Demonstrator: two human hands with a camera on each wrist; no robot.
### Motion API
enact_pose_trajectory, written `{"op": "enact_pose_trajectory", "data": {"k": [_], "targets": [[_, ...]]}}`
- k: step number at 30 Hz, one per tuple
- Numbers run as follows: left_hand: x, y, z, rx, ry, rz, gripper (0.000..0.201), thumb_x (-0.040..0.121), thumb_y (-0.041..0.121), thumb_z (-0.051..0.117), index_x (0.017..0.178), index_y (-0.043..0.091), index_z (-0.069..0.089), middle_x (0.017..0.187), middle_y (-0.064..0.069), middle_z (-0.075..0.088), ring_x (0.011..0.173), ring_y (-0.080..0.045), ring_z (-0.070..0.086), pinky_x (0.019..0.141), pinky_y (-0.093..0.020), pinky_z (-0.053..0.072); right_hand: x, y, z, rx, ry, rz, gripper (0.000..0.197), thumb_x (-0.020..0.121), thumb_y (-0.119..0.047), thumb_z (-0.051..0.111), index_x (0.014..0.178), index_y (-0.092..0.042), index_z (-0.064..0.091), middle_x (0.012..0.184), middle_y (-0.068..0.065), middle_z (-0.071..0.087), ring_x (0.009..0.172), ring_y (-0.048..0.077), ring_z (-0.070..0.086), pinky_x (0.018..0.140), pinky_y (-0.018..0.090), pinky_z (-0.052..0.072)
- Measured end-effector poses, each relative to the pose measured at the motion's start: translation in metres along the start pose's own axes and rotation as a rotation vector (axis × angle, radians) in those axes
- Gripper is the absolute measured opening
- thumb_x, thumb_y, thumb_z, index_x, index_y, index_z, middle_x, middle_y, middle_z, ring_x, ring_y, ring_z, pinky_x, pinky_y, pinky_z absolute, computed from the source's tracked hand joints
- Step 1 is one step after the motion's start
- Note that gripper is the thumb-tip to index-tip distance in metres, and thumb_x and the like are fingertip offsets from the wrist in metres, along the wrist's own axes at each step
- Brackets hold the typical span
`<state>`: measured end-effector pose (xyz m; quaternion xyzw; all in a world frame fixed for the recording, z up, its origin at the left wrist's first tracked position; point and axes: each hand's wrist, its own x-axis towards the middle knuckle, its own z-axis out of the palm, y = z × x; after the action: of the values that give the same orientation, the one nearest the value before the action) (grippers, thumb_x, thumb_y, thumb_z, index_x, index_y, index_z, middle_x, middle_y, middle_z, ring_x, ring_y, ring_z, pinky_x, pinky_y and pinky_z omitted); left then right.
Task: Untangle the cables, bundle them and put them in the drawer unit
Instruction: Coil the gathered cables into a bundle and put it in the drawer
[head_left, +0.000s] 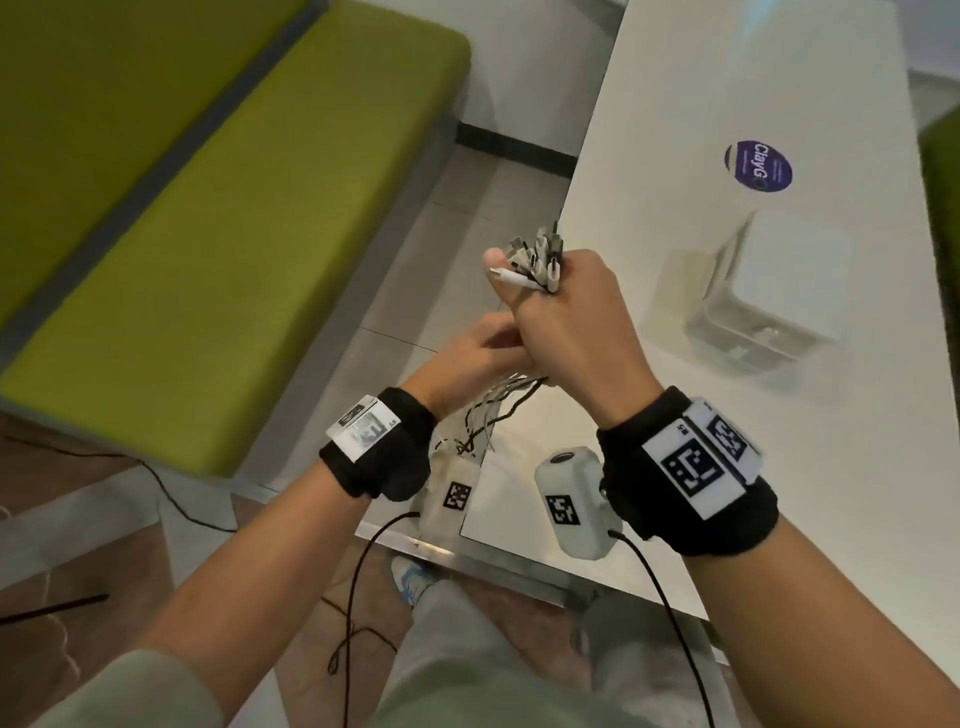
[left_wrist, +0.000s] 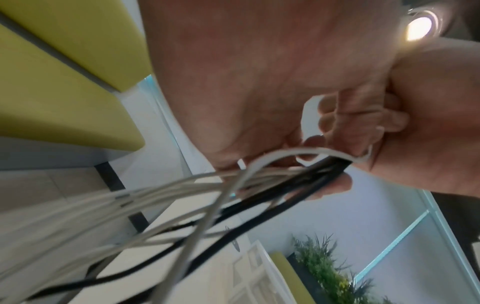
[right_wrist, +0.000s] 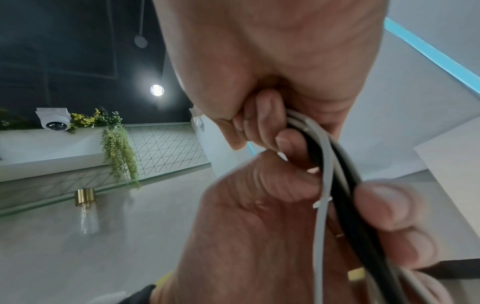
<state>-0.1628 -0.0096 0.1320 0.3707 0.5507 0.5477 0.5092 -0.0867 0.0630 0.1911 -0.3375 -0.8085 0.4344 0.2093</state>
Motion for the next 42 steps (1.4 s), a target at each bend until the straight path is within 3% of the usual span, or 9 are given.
{"op": "enact_pose_trajectory", "data": {"k": [7,9,12,16,21,27,33,37,42], "targets": [[0.024,-0.006,0.083,0.291,-0.079,0.063,0.011,0.09,-0.007,0.052,0.093,0.002,0.056,0.083,-0.018,0.057,0.07,-0.015,0.055,0.064,-0.021,0.048,-0.046,0.051,-0.079,0.198,0.065,0.013,0.048,0.093,-0.032,0.062,0.048,-0.033,0.047,0.04,-0.018,0.044,0.045,0.002,0.044,0.05,0.013,0.033],[0.03,-0.016,0.105,0.304,-0.141,0.044,0.007,0.093,-0.003,0.049,0.094,0.0,0.055,0.074,-0.015,0.052,0.063,-0.02,0.048,0.057,-0.027,0.042,-0.067,0.069,-0.103,0.271,0.119,0.025,0.05,0.094,-0.035,0.061,0.046,-0.031,0.049,0.043,-0.014,0.041,0.046,0.004,0.04,0.049,0.018,0.037],[0.029,-0.036,0.137,0.342,-0.204,0.039,0.031,0.093,0.032,0.052,0.108,0.004,0.056,0.07,-0.018,0.043,0.062,-0.022,0.039,0.055,-0.032,0.033,-0.095,0.101,-0.138,0.342,0.198,-0.005,0.049,0.095,-0.037,0.059,0.049,-0.027,0.044,0.047,-0.009,0.036,0.049,0.012,0.038,0.053,0.026,0.036],[0.023,-0.067,0.182,0.814,-0.191,0.251,0.034,0.08,0.06,0.056,0.075,0.027,0.055,0.054,0.007,0.04,0.052,-0.01,0.036,0.054,-0.03,0.03,-0.135,0.147,-0.17,0.567,0.209,0.011,0.043,0.095,-0.039,0.059,0.062,-0.018,0.04,0.049,-0.005,0.03,0.044,0.017,0.029,0.049,0.036,0.033],[0.023,-0.079,0.197,1.217,-0.167,0.377,0.056,0.068,0.076,0.047,0.067,0.019,0.048,0.043,0.008,0.035,0.043,-0.007,0.037,0.047,-0.02,0.023,-0.171,0.171,-0.169,0.843,0.175,0.068,0.044,0.096,-0.03,0.059,0.062,-0.021,0.034,0.049,-0.003,0.02,0.044,0.018,0.017,0.046,0.032,0.02],[0.029,-0.077,0.146,1.099,-0.17,0.028,0.042,0.075,0.049,0.076,0.06,0.012,0.062,0.045,0.008,0.047,0.045,-0.01,0.037,0.05,-0.026,0.032,-0.171,0.184,-0.177,0.843,0.243,0.091,0.053,0.095,-0.028,0.06,0.049,-0.028,0.032,0.046,-0.005,0.016,0.042,0.015,0.011,0.046,0.031,0.011],[0.053,-0.071,0.127,1.038,-0.233,-0.032,0.029,0.076,0.038,0.077,0.061,0.014,0.07,0.045,0.009,0.045,0.044,-0.007,0.034,0.048,-0.023,0.027,-0.15,0.199,-0.165,0.648,0.326,0.148,0.055,0.092,-0.036,0.064,0.049,-0.025,0.031,0.047,-0.004,0.02,0.04,0.014,0.015,0.045,0.025,0.016],[0.058,-0.068,0.105,0.991,-0.234,-0.01,0.041,0.069,0.056,0.075,0.061,0.016,0.07,0.047,0.01,0.041,0.044,-0.006,0.035,0.046,-0.016,0.025,-0.135,0.205,-0.163,0.509,0.3,0.198,0.054,0.09,-0.04,0.065,0.051,-0.024,0.03,0.049,-0.004,0.02,0.042,0.015,0.016,0.045,0.023,0.02],[0.077,-0.069,0.097,1.075,-0.149,-0.032,0.042,0.081,0.054,0.066,0.061,0.017,0.069,0.043,0.01,0.045,0.04,-0.006,0.037,0.045,-0.015,0.028,-0.12,0.207,-0.159,0.433,0.277,0.199,0.047,0.092,-0.035,0.065,0.047,-0.03,0.051,0.039,-0.014,0.034,0.034,0.005,0.031,0.043,0.019,0.027]]}}
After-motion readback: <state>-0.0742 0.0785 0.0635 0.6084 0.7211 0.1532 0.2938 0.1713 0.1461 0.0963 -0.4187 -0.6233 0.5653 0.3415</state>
